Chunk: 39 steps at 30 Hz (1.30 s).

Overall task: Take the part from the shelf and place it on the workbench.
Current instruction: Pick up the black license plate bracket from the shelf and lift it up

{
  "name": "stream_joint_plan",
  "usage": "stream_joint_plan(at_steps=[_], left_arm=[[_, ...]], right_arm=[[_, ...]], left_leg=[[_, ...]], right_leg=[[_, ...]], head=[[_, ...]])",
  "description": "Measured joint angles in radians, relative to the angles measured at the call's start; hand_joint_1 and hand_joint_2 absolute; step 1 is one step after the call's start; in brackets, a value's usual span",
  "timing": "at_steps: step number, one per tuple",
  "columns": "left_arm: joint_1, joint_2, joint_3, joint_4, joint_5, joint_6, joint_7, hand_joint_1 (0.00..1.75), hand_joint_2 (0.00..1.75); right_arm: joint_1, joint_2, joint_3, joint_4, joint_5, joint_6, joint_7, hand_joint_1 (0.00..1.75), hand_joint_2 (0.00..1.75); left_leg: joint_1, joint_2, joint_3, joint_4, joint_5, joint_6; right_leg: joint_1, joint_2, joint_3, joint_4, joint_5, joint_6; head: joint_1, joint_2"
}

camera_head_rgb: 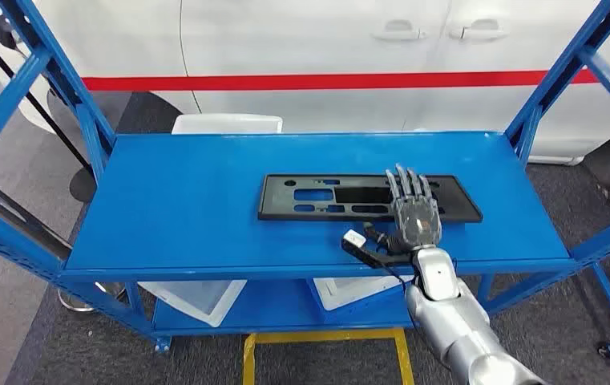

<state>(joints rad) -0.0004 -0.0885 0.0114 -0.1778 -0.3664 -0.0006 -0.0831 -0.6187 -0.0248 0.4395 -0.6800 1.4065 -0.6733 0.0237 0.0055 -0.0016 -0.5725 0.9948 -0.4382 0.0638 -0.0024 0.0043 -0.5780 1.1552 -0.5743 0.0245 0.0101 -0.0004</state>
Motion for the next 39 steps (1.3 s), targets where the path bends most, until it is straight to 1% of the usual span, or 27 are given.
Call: stream_joint_plan(at_steps=[1,2,3,4,5,6,7,8,9,12,16,22,27,30,32,33,34,35,36,37,38,39], left_arm=[[0.000,0.000,0.000,0.000,0.001,-0.001,-0.003,0.00,0.00],[0.000,0.000,0.000,0.000,0.002,-0.001,-0.005,0.00,0.00],[0.000,-0.001,0.001,0.000,0.003,-0.002,-0.008,0.00,0.00],[-0.001,-0.001,0.001,0.000,0.005,-0.003,-0.011,0.00,0.00],[0.000,-0.001,0.001,0.000,0.006,-0.003,-0.012,0.00,0.00],[0.000,-0.001,0.002,0.000,0.007,-0.003,-0.012,0.00,0.00],[-0.001,-0.001,0.002,0.000,0.008,-0.003,-0.013,0.00,0.00],[-0.001,-0.001,0.003,0.000,0.008,-0.003,-0.013,0.00,0.00],[-0.002,-0.001,0.003,0.000,0.008,-0.003,-0.013,0.00,0.44],[-0.003,-0.001,0.005,0.000,0.008,-0.002,-0.013,0.00,1.75],[-0.003,-0.001,0.006,0.000,0.009,-0.002,-0.016,0.00,1.75],[0.000,-0.001,0.020,0.000,0.025,-0.007,-0.053,0.00,1.75],[0.001,-0.001,0.030,0.000,0.037,-0.015,-0.063,0.00,1.75],[0.001,-0.001,0.041,0.000,0.044,-0.022,-0.059,0.00,1.75],[0.002,-0.001,0.048,0.000,0.044,-0.020,-0.040,0.00,1.75],[0.002,-0.001,0.049,0.000,0.043,-0.017,-0.028,0.00,1.75],[0.003,0.000,0.050,0.000,0.041,-0.012,-0.017,0.00,1.75],[0.004,0.000,0.051,0.000,0.039,-0.009,-0.006,0.00,1.75],[0.004,0.000,0.052,0.000,0.038,-0.006,0.001,0.00,1.75],[0.004,-0.001,0.053,0.000,0.038,-0.004,0.005,0.00,1.75],[0.004,-0.002,0.054,0.000,0.038,-0.003,0.007,0.00,1.75],[0.004,-0.004,0.056,0.000,0.038,-0.002,0.008,0.00,1.75]], right_arm=[[0.003,0.000,0.000,0.002,-0.001,0.004,0.001,1.75,1.75],[0.006,0.000,0.000,0.004,-0.002,0.007,0.002,1.75,1.75],[0.010,-0.001,0.000,0.009,-0.005,0.012,0.003,1.75,1.75],[0.014,-0.001,0.000,0.013,-0.008,0.017,0.004,1.75,1.75],[0.017,-0.001,0.000,0.017,-0.010,0.019,0.004,1.75,1.75],[0.018,-0.001,0.000,0.018,-0.013,0.019,0.003,1.75,1.75],[0.019,-0.001,0.000,0.018,-0.014,0.019,0.002,1.75,1.75],[0.018,-0.001,0.000,0.018,-0.016,0.019,0.000,1.75,1.75],[0.017,-0.001,0.000,0.019,-0.018,0.019,-0.001,1.75,1.75],[0.014,-0.002,0.000,0.018,-0.022,0.021,-0.002,1.75,1.75],[0.015,-0.002,0.000,0.018,-0.023,0.020,-0.003,1.75,1.75],[0.023,-0.007,0.000,0.016,-0.033,0.016,-0.004,1.75,1.75],[0.031,-0.013,0.000,0.004,-0.048,0.011,-0.018,1.75,1.75],[0.050,-0.020,0.000,-0.038,-0.087,0.002,-0.049,1.75,1.75],[0.075,-0.027,-0.002,-0.113,-0.113,0.001,-0.066,1.75,1.75],[0.089,-0.031,-0.003,-0.166,-0.127,0.007,-0.070,1.75,1.75],[0.099,-0.036,-0.004,-0.225,-0.146,0.019,-0.073,1.75,1.75],[0.107,-0.039,-0.005,-0.286,-0.168,0.037,-0.076,1.75,1.75],[0.112,-0.043,-0.006,-0.341,-0.187,0.059,-0.077,1.75,1.75],[0.116,-0.049,-0.008,-0.394,-0.204,0.086,-0.079,1.75,1.75],[0.119,-0.056,-0.009,-0.442,-0.218,0.115,-0.083,1.75,1.75],[0.121,-0.064,-0.010,-0.486,-0.231,0.144,-0.089,1.75,1.75]], left_leg=[[0.000,-0.001,0.002,0.000,-0.004,0.000],[0.000,-0.003,0.010,0.001,-0.011,-0.002],[0.001,-0.004,0.021,0.003,-0.024,-0.008],[0.001,-0.006,0.033,0.004,-0.038,-0.016],[0.000,-0.006,0.041,0.007,-0.051,-0.024],[0.000,-0.006,0.045,0.009,-0.057,-0.028],[-0.001,-0.005,0.049,0.009,-0.060,-0.027],[-0.001,-0.005,0.052,0.009,-0.064,-0.025],[0.000,-0.004,0.057,0.006,-0.066,-0.024],[0.001,-0.004,0.064,0.000,-0.070,-0.028],[0.003,-0.004,0.065,-0.003,-0.071,-0.030],[0.003,-0.004,0.066,-0.003,-0.070,-0.039],[0.003,-0.004,0.065,-0.002,-0.069,-0.040],[0.002,-0.004,0.064,0.000,-0.069,-0.041],[0.002,-0.004,0.064,0.000,-0.069,-0.040],[0.001,-0.004,0.062,0.002,-0.071,-0.039],[-0.001,-0.004,0.061,0.004,-0.070,-0.036],[-0.003,-0.004,0.061,0.004,-0.067,-0.031],[0.000,-0.003,0.065,-0.006,-0.059,-0.023],[0.003,-0.001,0.071,-0.022,-0.046,-0.016],[0.007,0.002,0.076,-0.039,-0.034,-0.010],[0.012,0.005,0.080,-0.054,-0.024,-0.006]], right_leg=[[-0.002,0.000,-0.032,0.044,-0.018,0.002],[-0.005,0.000,-0.047,0.039,0.004,0.004],[-0.004,-0.001,-0.059,0.005,0.037,0.000],[-0.002,-0.002,-0.070,-0.030,0.075,-0.007],[-0.001,-0.003,-0.056,-0.099,0.129,-0.015],[0.003,-0.002,-0.042,-0.140,0.149,-0.022],[0.003,-0.001,-0.039,-0.140,0.153,-0.024],[0.002,-0.001,-0.036,-0.140,0.151,-0.023],[0.004,0.000,-0.035,-0.138,0.147,-0.024],[0.006,0.001,-0.033,-0.135,0.141,-0.031],[0.008,0.000,-0.033,-0.134,0.138,-0.035],[0.008,0.000,-0.033,-0.132,0.139,-0.037],[0.007,0.000,-0.032,-0.132,0.140,-0.037],[0.007,0.000,-0.032,-0.132,0.141,-0.037],[0.006,-0.001,-0.032,-0.132,0.141,-0.037],[0.003,-0.001,-0.032,-0.134,0.143,-0.035],[0.001,0.000,-0.032,-0.136,0.145,-0.032],[-0.001,0.000,-0.031,-0.140,0.149,-0.027],[-0.001,0.002,-0.030,-0.146,0.152,-0.021],[0.000,0.003,-0.031,-0.146,0.149,-0.016],[0.001,0.004,-0.037,-0.132,0.133,-0.012],[0.001,0.004,-0.051,-0.097,0.106,-0.007]], head=[[0.000,0.000],[0.000,0.000],[0.000,0.000],[0.000,0.000],[0.000,0.000],[0.000,0.000],[0.000,0.000],[-0.001,0.000],[-0.001,0.000],[-0.002,0.000],[-0.002,0.000],[-0.001,0.000],[-0.001,0.000],[-0.001,0.000],[-0.001,0.000],[-0.001,0.000],[-0.001,0.000],[-0.002,0.000],[-0.002,0.000],[-0.001,0.000],[-0.001,0.000],[0.000,0.000]])
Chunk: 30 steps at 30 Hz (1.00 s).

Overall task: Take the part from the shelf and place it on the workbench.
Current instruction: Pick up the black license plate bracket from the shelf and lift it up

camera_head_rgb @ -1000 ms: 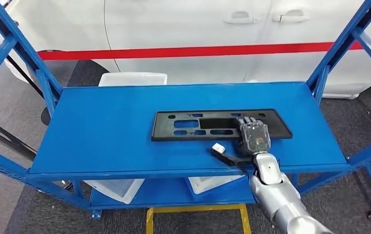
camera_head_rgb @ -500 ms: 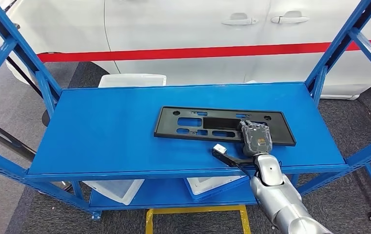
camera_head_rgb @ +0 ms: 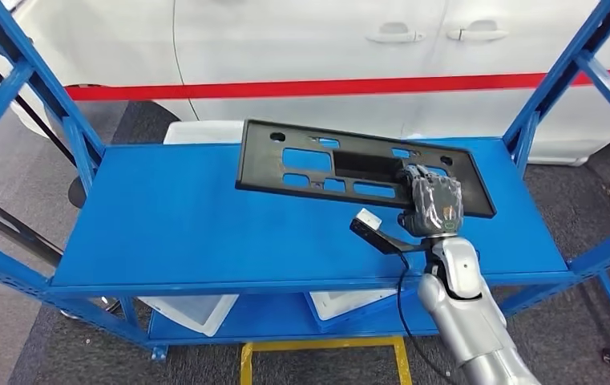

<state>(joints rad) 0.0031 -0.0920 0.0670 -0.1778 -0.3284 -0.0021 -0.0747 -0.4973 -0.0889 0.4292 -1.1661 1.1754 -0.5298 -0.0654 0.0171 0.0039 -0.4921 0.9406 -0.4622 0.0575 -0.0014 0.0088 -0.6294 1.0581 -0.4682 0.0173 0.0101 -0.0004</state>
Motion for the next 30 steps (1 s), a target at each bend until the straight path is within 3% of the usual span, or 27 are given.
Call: stream_joint_plan(at_steps=[2,3,4,5,7,8,10,13,15,17,18,19,20,21,23,25,28,29,30], left_arm=[[0.000,0.000,0.003,0.000,0.000,0.000,0.002,0.00,1.75],[0.000,0.000,0.006,0.000,0.000,0.000,0.003,0.00,1.75],[0.000,0.000,0.008,0.000,0.000,0.000,0.003,0.00,1.75],[0.000,0.000,0.010,0.000,0.000,0.000,0.003,0.00,1.75],[0.000,0.000,0.013,0.000,0.000,0.000,0.003,0.00,1.75],[-0.001,0.001,0.014,0.000,-0.002,0.000,0.004,0.00,1.75],[-0.003,0.002,0.015,0.000,-0.006,0.000,0.007,0.00,1.75],[-0.004,0.003,0.016,0.000,-0.010,0.001,0.011,0.00,1.75],[-0.005,0.003,0.017,0.000,-0.013,0.001,0.014,0.00,1.75],[-0.006,0.003,0.018,0.000,-0.016,0.000,0.016,0.00,1.75],[-0.007,0.003,0.018,0.000,-0.017,0.000,0.016,0.00,1.75],[-0.008,0.004,0.018,0.000,-0.018,0.000,0.017,0.00,1.75],[-0.008,0.004,0.018,0.000,-0.018,0.000,0.017,0.00,1.75],[-0.009,0.004,0.018,0.000,-0.018,0.000,0.017,0.00,1.75],[-0.010,0.006,0.018,0.000,-0.018,-0.001,0.018,0.00,1.75],[-0.011,0.009,0.018,0.000,-0.018,-0.001,0.018,0.00,1.75],[-0.011,0.010,0.018,0.000,-0.019,-0.001,0.017,0.00,1.75],[-0.012,0.010,0.018,0.000,-0.019,-0.001,0.017,0.00,1.75],[-0.013,0.010,0.019,0.000,-0.020,-0.001,0.017,0.00,1.75]], right_arm=[[0.008,-0.015,0.000,-0.066,-0.021,0.038,-0.013,1.75,1.75],[0.014,-0.021,0.000,-0.089,-0.026,0.046,-0.017,1.75,1.75],[0.021,-0.027,0.000,-0.107,-0.028,0.050,-0.018,1.75,1.75],[0.026,-0.032,0.000,-0.121,-0.030,0.053,-0.019,1.75,1.75],[0.030,-0.040,0.000,-0.145,-0.030,0.054,-0.022,1.75,1.75],[0.030,-0.043,0.000,-0.155,-0.029,0.054,-0.025,1.75,1.75],[0.032,-0.048,0.001,-0.171,-0.023,0.054,-0.029,1.75,1.75],[0.037,-0.054,0.002,-0.190,-0.025,0.058,-0.025,1.75,1.75],[0.038,-0.057,0.004,-0.200,-0.031,0.064,-0.019,1.75,1.75],[0.040,-0.059,0.005,-0.205,-0.035,0.072,-0.016,1.75,1.75],[0.042,-0.060,0.007,-0.206,-0.035,0.075,-0.015,1.75,1.75],[0.044,-0.061,0.008,-0.207,-0.036,0.078,-0.015,1.75,1.75],[0.047,-0.062,0.010,-0.207,-0.036,0.080,-0.014,1.75,1.75],[0.048,-0.063,0.011,-0.208,-0.037,0.080,-0.014,1.75,1.75],[0.049,-0.065,0.012,-0.212,-0.037,0.081,-0.014,1.75,1.75],[0.049,-0.068,0.012,-0.217,-0.038,0.081,-0.012,1.75,1.75],[0.049,-0.074,0.015,-0.220,-0.041,0.088,-0.011,1.75,1.75],[0.049,-0.076,0.016,-0.220,-0.042,0.091,-0.011,1.75,1.75],[0.050,-0.078,0.017,-0.220,-0.043,0.094,-0.011,1.75,1.75]], left_leg=[[0.002,0.003,-0.003,-0.003,0.006,0.002],[0.004,0.003,-0.007,0.002,0.005,0.000],[0.007,0.003,-0.012,0.009,0.003,-0.003],[0.012,0.003,-0.018,0.018,0.000,-0.008],[0.023,0.002,-0.032,0.045,-0.012,-0.026],[0.026,0.001,-0.042,0.060,-0.018,-0.037],[0.023,-0.002,-0.057,0.082,-0.026,-0.056],[0.024,-0.007,-0.074,0.096,-0.027,-0.076],[0.026,-0.006,-0.099,0.145,-0.075,-0.079],[0.022,-0.005,-0.140,0.263,-0.160,-0.075],[0.019,-0.005,-0.157,0.322,-0.191,-0.072],[0.015,-0.005,-0.164,0.359,-0.203,-0.067],[0.011,-0.005,-0.154,0.363,-0.194,-0.060],[0.005,-0.005,-0.126,0.331,-0.169,-0.049],[-0.010,-0.005,-0.037,0.198,-0.125,-0.021],[-0.023,-0.003,0.021,0.099,-0.111,-0.008],[-0.028,-0.001,0.018,0.066,-0.084,-0.006],[-0.026,0.000,0.012,0.059,-0.068,-0.004],[-0.022,0.003,0.004,0.051,-0.051,0.000]], right_leg=[[-0.009,-0.002,-0.049,0.120,-0.064,0.010],[-0.016,-0.002,-0.071,0.175,-0.081,0.016],[-0.023,-0.003,-0.080,0.201,-0.081,0.023],[-0.031,-0.004,-0.072,0.190,-0.063,0.032],[-0.044,-0.008,-0.013,0.080,-0.010,0.052],[-0.045,-0.006,0.013,0.033,0.008,0.055],[-0.042,0.001,0.026,0.001,0.008,0.044],[-0.040,0.003,0.005,0.009,0.011,0.007],[-0.038,0.001,-0.011,0.006,0.024,-0.013],[-0.031,-0.001,-0.028,0.005,0.038,-0.027],[-0.026,-0.002,-0.037,0.005,0.045,-0.031],[-0.020,-0.003,-0.046,0.005,0.053,-0.033],[-0.015,-0.003,-0.056,0.005,0.061,-0.035],[-0.009,-0.004,-0.066,0.005,0.070,-0.036],[-0.001,-0.003,-0.082,0.005,0.088,-0.035],[-0.001,-0.005,-0.088,0.000,0.107,-0.027],[-0.008,-0.009,-0.085,-0.021,0.137,-0.007],[-0.009,-0.008,-0.089,-0.020,0.128,-0.002],[-0.010,-0.008,-0.095,-0.004,0.098,0.004]], head=[[0.000,0.000],[0.000,0.000],[0.000,0.000],[0.000,0.000],[0.000,0.000],[0.001,0.000],[0.001,0.000],[-0.001,0.000],[-0.001,0.000],[-0.002,0.000],[-0.002,0.000],[-0.001,0.000],[-0.001,0.000],[-0.001,0.000],[-0.001,0.000],[-0.001,0.000],[-0.001,0.000],[-0.002,0.000],[-0.001,0.000]])
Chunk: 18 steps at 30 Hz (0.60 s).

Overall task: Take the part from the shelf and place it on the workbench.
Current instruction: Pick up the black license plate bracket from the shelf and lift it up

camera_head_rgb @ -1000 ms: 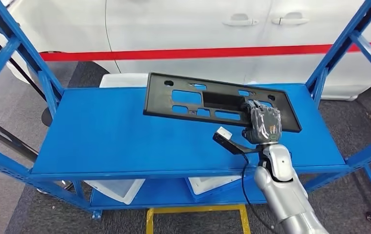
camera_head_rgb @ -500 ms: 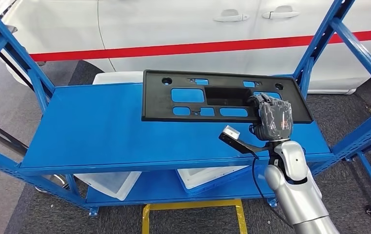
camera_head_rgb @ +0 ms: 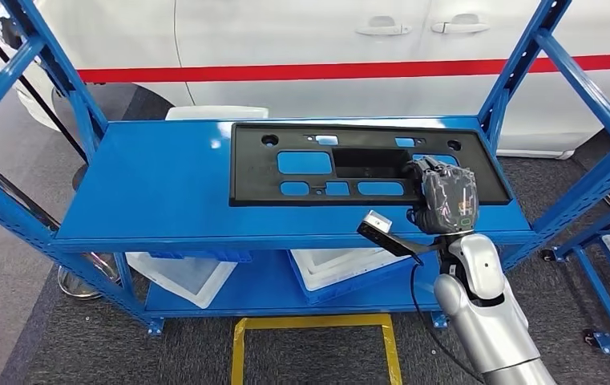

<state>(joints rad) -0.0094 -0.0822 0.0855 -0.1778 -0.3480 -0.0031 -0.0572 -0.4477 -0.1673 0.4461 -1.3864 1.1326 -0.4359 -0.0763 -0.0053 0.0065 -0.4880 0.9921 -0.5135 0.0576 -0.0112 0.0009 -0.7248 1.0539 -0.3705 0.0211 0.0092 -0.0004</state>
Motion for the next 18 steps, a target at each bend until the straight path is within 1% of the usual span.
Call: stream_joint_plan(at_steps=[1,2,3,4,5,6,7,8,9,10,11,12,13,14,15,16,17,18], left_arm=[[0.000,0.000,0.000,0.000,-0.001,0.000,0.000,0.00,1.75],[0.000,0.000,0.000,0.000,-0.001,0.000,0.000,0.00,1.75],[0.001,0.000,0.000,0.000,-0.002,0.000,0.000,0.00,1.75],[0.002,0.000,0.000,0.000,-0.003,0.000,0.000,0.00,1.75],[0.003,0.000,0.000,0.000,-0.005,0.001,0.000,0.00,1.75],[0.004,-0.001,0.000,0.000,-0.006,0.001,0.000,0.00,1.75],[0.005,-0.001,0.000,0.000,-0.008,0.002,0.000,0.00,1.75],[0.006,-0.001,0.000,0.000,-0.008,0.003,0.000,0.00,1.75],[0.006,-0.002,0.000,0.000,-0.008,0.003,0.000,0.00,1.75],[0.007,-0.002,0.000,0.000,-0.009,0.004,0.000,0.00,1.75],[0.007,-0.001,0.000,0.000,-0.009,0.004,-0.001,0.00,1.75],[0.009,-0.001,0.000,0.000,-0.009,0.004,-0.001,0.00,1.75],[0.011,0.000,0.001,0.000,-0.009,0.004,-0.001,0.00,1.75],[0.012,0.001,0.001,0.000,-0.008,0.004,-0.002,0.00,1.75],[0.013,0.002,0.001,0.000,-0.008,0.004,-0.002,0.00,1.75],[0.013,0.003,0.002,0.000,-0.008,0.003,-0.003,0.00,1.75],[0.014,0.004,0.003,0.000,-0.006,0.002,-0.003,0.00,1.75],[0.014,0.005,0.004,0.000,-0.004,0.001,-0.004,0.00,1.75]], right_arm=[[0.000,-0.003,0.001,0.000,-0.001,0.002,0.000,1.75,1.75],[0.000,-0.005,0.003,0.000,-0.001,0.004,0.000,1.75,1.75],[0.001,-0.007,0.005,0.000,-0.002,0.007,0.001,1.75,1.75],[0.003,-0.009,0.006,0.000,-0.004,0.010,0.001,1.75,1.75],[0.005,-0.011,0.008,0.000,-0.005,0.014,0.002,1.75,1.75],[0.006,-0.013,0.010,0.000,-0.007,0.018,0.003,1.75,1.75],[0.007,-0.013,0.012,-0.001,-0.009,0.022,0.003,1.75,1.75],[0.007,-0.014,0.014,-0.004,-0.010,0.026,0.003,1.75,1.75],[0.007,-0.014,0.016,-0.008,-0.011,0.030,0.004,1.75,1.75],[0.007,-0.014,0.018,-0.014,-0.012,0.033,0.004,1.75,1.75],[0.006,-0.014,0.021,-0.019,-0.013,0.036,0.004,1.75,1.75],[0.007,-0.013,0.025,-0.023,-0.013,0.040,0.005,1.75,1.75],[0.007,-0.013,0.029,-0.025,-0.013,0.044,0.006,1.75,1.75],[0.007,-0.012,0.034,-0.027,-0.013,0.048,0.008,1.75,1.75],[0.007,-0.011,0.039,-0.028,-0.013,0.051,0.010,1.75,1.75],[0.007,-0.010,0.043,-0.029,-0.013,0.054,0.013,1.75,1.75],[0.006,-0.007,0.047,-0.030,-0.013,0.057,0.015,1.75,1.75],[0.005,-0.005,0.050,-0.030,-0.013,0.059,0.016,1.75,1.75]], left_leg=[[0.003,0.003,-0.011,-0.004,0.016,0.004],[0.003,0.004,-0.025,-0.005,0.029,0.007],[0.003,0.005,-0.041,-0.004,0.041,0.009],[0.003,0.005,-0.059,-0.002,0.053,0.009],[0.003,0.005,-0.078,0.000,0.064,0.008],[0.004,0.005,-0.096,0.004,0.075,0.005],[0.004,0.005,-0.114,0.010,0.084,0.002],[0.004,0.005,-0.130,0.017,0.091,-0.002],[0.003,0.005,-0.142,0.025,0.097,-0.006],[0.001,0.004,-0.150,0.031,0.103,-0.011],[0.000,0.004,-0.155,0.034,0.110,-0.017],[0.000,0.004,-0.158,0.035,0.117,-0.023],[0.001,0.003,-0.161,0.036,0.121,-0.029],[0.002,0.001,-0.166,0.042,0.111,-0.035],[0.004,-0.001,-0.176,0.065,0.083,-0.040],[0.006,-0.002,-0.190,0.104,0.039,-0.046],[0.009,-0.003,-0.207,0.160,-0.011,-0.051],[0.012,-0.003,-0.223,0.224,-0.053,-0.055]], right_leg=[[-0.001,0.000,-0.011,0.037,-0.050,0.005],[-0.003,0.000,-0.024,0.091,-0.107,0.009],[-0.004,0.000,-0.035,0.154,-0.153,0.013],[-0.005,0.000,-0.040,0.211,-0.175,0.016],[-0.005,0.000,-0.033,0.245,-0.169,0.018],[-0.006,0.000,-0.011,0.249,-0.147,0.019],[-0.006,0.000,0.029,0.219,-0.119,0.019],[-0.005,0.000,0.084,0.162,-0.107,0.016],[-0.003,0.000,0.139,0.091,-0.115,0.011],[-0.001,0.000,0.181,0.031,-0.131,0.005],[0.003,0.000,0.206,-0.009,-0.147,-0.002],[0.005,-0.001,0.213,-0.029,-0.153,-0.009],[0.003,-0.003,0.208,-0.032,-0.146,-0.017],[0.001,-0.005,0.201,-0.035,-0.137,-0.026],[-0.002,-0.008,0.192,-0.038,-0.126,-0.036],[-0.004,-0.011,0.181,-0.040,-0.114,-0.044],[-0.004,-0.012,0.168,-0.039,-0.104,-0.049],[-0.003,-0.012,0.153,-0.037,-0.092,-0.052]], head=[[0.000,0.000],[0.001,0.000],[0.001,0.000],[0.001,0.000],[0.001,0.000],[0.001,0.000],[0.001,0.000],[0.001,0.000],[0.001,0.000],[0.000,0.000],[0.000,0.000],[0.000,0.000],[0.000,0.000],[0.000,0.000],[0.000,0.000],[0.000,0.000],[-0.001,0.000],[-0.001,0.000]])
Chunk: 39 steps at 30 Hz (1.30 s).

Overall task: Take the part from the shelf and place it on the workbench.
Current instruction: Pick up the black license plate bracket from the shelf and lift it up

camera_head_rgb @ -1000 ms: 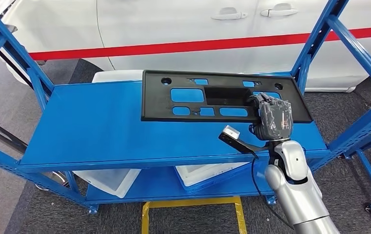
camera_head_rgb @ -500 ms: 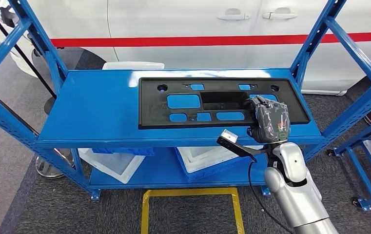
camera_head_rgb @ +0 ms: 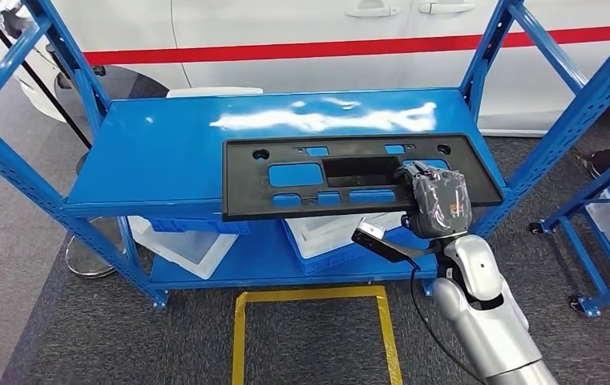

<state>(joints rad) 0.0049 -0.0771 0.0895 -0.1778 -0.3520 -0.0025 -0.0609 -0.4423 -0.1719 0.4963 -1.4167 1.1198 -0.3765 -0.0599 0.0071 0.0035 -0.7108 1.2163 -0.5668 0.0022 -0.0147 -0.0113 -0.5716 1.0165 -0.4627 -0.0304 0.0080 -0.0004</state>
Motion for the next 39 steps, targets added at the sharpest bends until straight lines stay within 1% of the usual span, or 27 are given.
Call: stream_joint_plan(at_steps=[1,2,3,5,7,9,11,12,13,15,16,17,19,20,22,23,24,26,28,30,31,32,33,34,36,38,39], left_arm=[[0.001,0.003,0.002,0.000,0.002,-0.003,-0.001,0.00,1.75],[0.001,0.006,0.003,0.000,0.005,-0.007,-0.002,0.00,1.75],[0.001,0.010,0.005,0.000,0.006,-0.011,-0.003,0.00,1.75],[-0.001,0.022,0.012,0.000,0.010,-0.019,-0.006,0.00,1.75],[-0.001,0.036,0.021,0.000,0.022,-0.032,-0.013,0.00,1.75],[0.002,0.055,0.031,0.000,0.036,-0.052,-0.017,0.00,1.75],[0.003,0.072,0.043,0.000,0.045,-0.069,-0.016,0.00,1.75],[0.000,0.079,0.047,0.001,0.048,-0.073,-0.014,0.00,1.75],[-0.001,0.085,0.050,0.001,0.049,-0.075,-0.013,0.00,1.75],[-0.004,0.094,0.055,0.001,0.050,-0.074,-0.012,0.00,1.75],[-0.003,0.097,0.059,0.001,0.051,-0.073,-0.012,0.00,1.75],[-0.002,0.099,0.062,0.001,0.051,-0.072,-0.012,0.00,1.75],[0.001,0.100,0.068,0.001,0.045,-0.067,-0.014,0.00,1.75],[0.002,0.097,0.068,0.001,0.038,-0.064,-0.015,0.00,1.75],[0.007,0.086,0.067,0.001,0.017,-0.053,-0.020,0.00,1.75],[0.009,0.079,0.067,0.001,0.008,-0.047,-0.021,0.00,1.75],[0.010,0.072,0.066,0.000,0.001,-0.040,-0.022,0.00,1.75],[0.011,0.061,0.062,0.000,-0.013,-0.025,-0.023,0.00,1.75],[0.013,0.050,0.056,0.000,-0.024,-0.014,-0.023,0.00,1.75],[0.014,0.041,0.049,0.000,-0.029,-0.010,-0.023,0.00,1.75],[0.014,0.037,0.046,0.000,-0.031,-0.009,-0.022,0.00,1.75],[0.014,0.036,0.044,0.000,-0.032,-0.008,-0.022,0.00,1.75],[0.013,0.035,0.043,0.000,-0.033,-0.006,-0.022,0.00,1.75],[0.011,0.034,0.043,0.000,-0.033,-0.005,-0.022,0.00,1.75],[0.007,0.033,0.042,0.000,-0.033,-0.002,-0.021,0.00,1.75],[0.006,0.031,0.042,0.000,-0.034,0.000,-0.017,0.00,1.75],[0.007,0.029,0.042,0.000,-0.034,0.001,-0.014,0.00,1.75]], right_arm=[[-0.001,0.004,0.005,0.000,0.000,0.004,0.002,1.75,1.75],[-0.004,0.010,0.010,0.000,0.001,0.008,0.004,1.75,1.75],[-0.007,0.017,0.016,0.001,0.002,0.012,0.005,1.75,1.75],[-0.017,0.033,0.029,0.005,0.005,0.019,0.008,1.75,1.75],[-0.041,0.057,0.043,0.018,0.006,0.022,0.013,1.75,1.75],[-0.084,0.101,0.067,0.053,0.006,0.024,0.020,1.75,1.75],[-0.128,0.149,0.098,0.101,0.002,0.024,0.023,1.75,1.75],[-0.144,0.168,0.114,0.121,0.000,0.023,0.024,1.75,1.75],[-0.156,0.184,0.127,0.138,-0.002,0.023,0.024,1.75,1.75],[-0.173,0.209,0.149,0.162,-0.007,0.022,0.023,1.75,1.75],[-0.178,0.216,0.158,0.170,-0.012,0.022,0.023,1.75,1.75],[-0.182,0.220,0.166,0.175,-0.018,0.022,0.023,1.75,1.75],[-0.186,0.223,0.178,0.182,-0.032,0.023,0.026,1.75,1.75],[-0.187,0.222,0.181,0.181,-0.040,0.023,0.030,1.75,1.75],[-0.187,0.208,0.182,0.162,-0.058,0.025,0.037,1.75,1.75],[-0.186,0.194,0.181,0.147,-0.066,0.027,0.037,1.75,1.75],[-0.185,0.178,0.179,0.129,-0.073,0.030,0.035,1.75,1.75],[-0.175,0.142,0.170,0.096,-0.082,0.040,0.031,1.75,1.75],[-0.159,0.111,0.159,0.066,-0.087,0.050,0.028,1.75,1.75],[-0.145,0.093,0.151,0.046,-0.090,0.055,0.026,1.75,1.75],[-0.138,0.088,0.149,0.039,-0.090,0.056,0.025,1.75,1.75],[-0.132,0.082,0.147,0.033,-0.090,0.057,0.024,1.75,1.75],[-0.127,0.077,0.147,0.029,-0.090,0.058,0.023,1.75,1.75],[-0.122,0.072,0.146,0.025,-0.090,0.060,0.023,1.75,1.75],[-0.118,0.064,0.144,0.019,-0.090,0.064,0.022,1.75,1.75],[-0.117,0.060,0.141,0.012,-0.090,0.069,0.021,1.75,1.75],[-0.117,0.059,0.139,0.010,-0.090,0.071,0.020,1.75,1.75]], left_leg=[[0.003,0.000,-0.008,0.054,-0.020,-0.004],[0.006,0.000,-0.006,0.085,-0.017,-0.008],[0.009,0.000,0.013,0.085,0.005,-0.011],[0.013,-0.005,0.097,-0.012,0.049,-0.012],[0.012,-0.019,0.184,-0.143,0.041,-0.008],[0.007,-0.023,0.208,-0.195,0.027,-0.001],[0.010,-0.007,0.195,-0.201,0.046,0.013],[0.012,0.002,0.187,-0.204,0.059,0.024],[0.013,0.011,0.176,-0.208,0.073,0.033],[0.008,0.022,0.149,-0.207,0.098,0.044],[0.004,0.027,0.134,-0.205,0.108,0.046],[0.001,0.033,0.119,-0.202,0.118,0.047],[-0.007,0.047,0.089,-0.195,0.135,0.047],[-0.011,0.055,0.078,-0.193,0.144,0.047],[-0.017,0.070,0.065,-0.192,0.159,0.043],[-0.017,0.080,0.064,-0.193,0.167,0.039],[-0.015,0.091,0.064,-0.196,0.175,0.034],[-0.011,0.103,0.065,-0.202,0.185,0.023],[-0.009,0.063,0.051,-0.167,0.129,0.012],[-0.003,0.015,0.026,-0.061,0.021,0.003],[0.000,0.007,0.018,0.000,-0.015,-0.001],[0.003,0.004,0.017,0.047,-0.028,-0.005],[0.006,0.004,0.028,0.065,-0.019,-0.009],[0.009,0.001,0.056,0.050,0.006,-0.012],[0.018,-0.028,0.151,-0.067,0.037,-0.019],[0.020,-0.065,0.219,-0.170,0.021,-0.014],[0.017,-0.072,0.228,-0.190,0.010,-0.008]], right_leg=[[0.000,0.000,-0.016,0.002,0.011,0.001],[0.000,0.000,-0.033,0.006,0.021,0.003],[-0.001,0.000,-0.050,0.011,0.031,0.006],[-0.004,0.002,-0.082,0.022,0.049,0.016],[-0.005,0.008,-0.104,0.032,0.066,0.030],[-0.004,0.018,-0.114,0.030,0.087,0.043],[-0.005,0.030,-0.122,0.026,0.098,0.054],[-0.005,0.032,-0.130,0.039,0.076,0.057],[-0.005,0.031,-0.140,0.070,0.035,0.061],[-0.007,0.021,-0.164,0.183,-0.071,0.065],[-0.007,0.019,-0.171,0.244,-0.101,0.067],[-0.007,0.017,-0.168,0.287,-0.106,0.067],[-0.003,0.011,-0.118,0.277,-0.064,0.059],[0.003,-0.002,-0.068,0.223,-0.044,0.050],[0.019,-0.052,0.037,0.077,-0.054,0.027],[0.027,-0.070,0.066,0.025,-0.065,0.019],[0.032,-0.076,0.077,-0.006,-0.070,0.013],[0.031,-0.057,0.066,-0.024,-0.045,0.003],[0.022,-0.036,0.050,-0.041,-0.010,-0.009],[0.015,-0.008,0.018,-0.044,0.025,-0.015],[0.014,0.007,-0.002,-0.042,0.039,-0.013],[0.012,0.021,-0.022,-0.038,0.053,-0.010],[0.009,0.034,-0.043,-0.033,0.065,-0.005],[0.005,0.047,-0.065,-0.024,0.076,0.001],[-0.002,0.070,-0.107,-0.001,0.094,0.016],[-0.005,0.090,-0.136,0.018,0.111,0.033],[-0.005,0.100,-0.143,0.020,0.121,0.041]], head=[[0.000,0.000],[0.000,0.000],[0.000,0.000],[0.000,0.000],[0.000,0.000],[0.001,0.000],[0.002,0.000],[0.002,0.000],[0.003,0.000],[0.003,0.000],[0.003,0.000],[0.003,0.000],[0.003,0.000],[0.003,0.000],[0.002,0.000],[0.003,0.000],[0.004,0.000],[0.006,0.000],[0.006,0.000],[0.005,0.000],[0.005,0.000],[0.005,0.000],[0.005,0.000],[0.005,0.000],[0.004,0.000],[0.005,0.000],[0.006,0.000]])
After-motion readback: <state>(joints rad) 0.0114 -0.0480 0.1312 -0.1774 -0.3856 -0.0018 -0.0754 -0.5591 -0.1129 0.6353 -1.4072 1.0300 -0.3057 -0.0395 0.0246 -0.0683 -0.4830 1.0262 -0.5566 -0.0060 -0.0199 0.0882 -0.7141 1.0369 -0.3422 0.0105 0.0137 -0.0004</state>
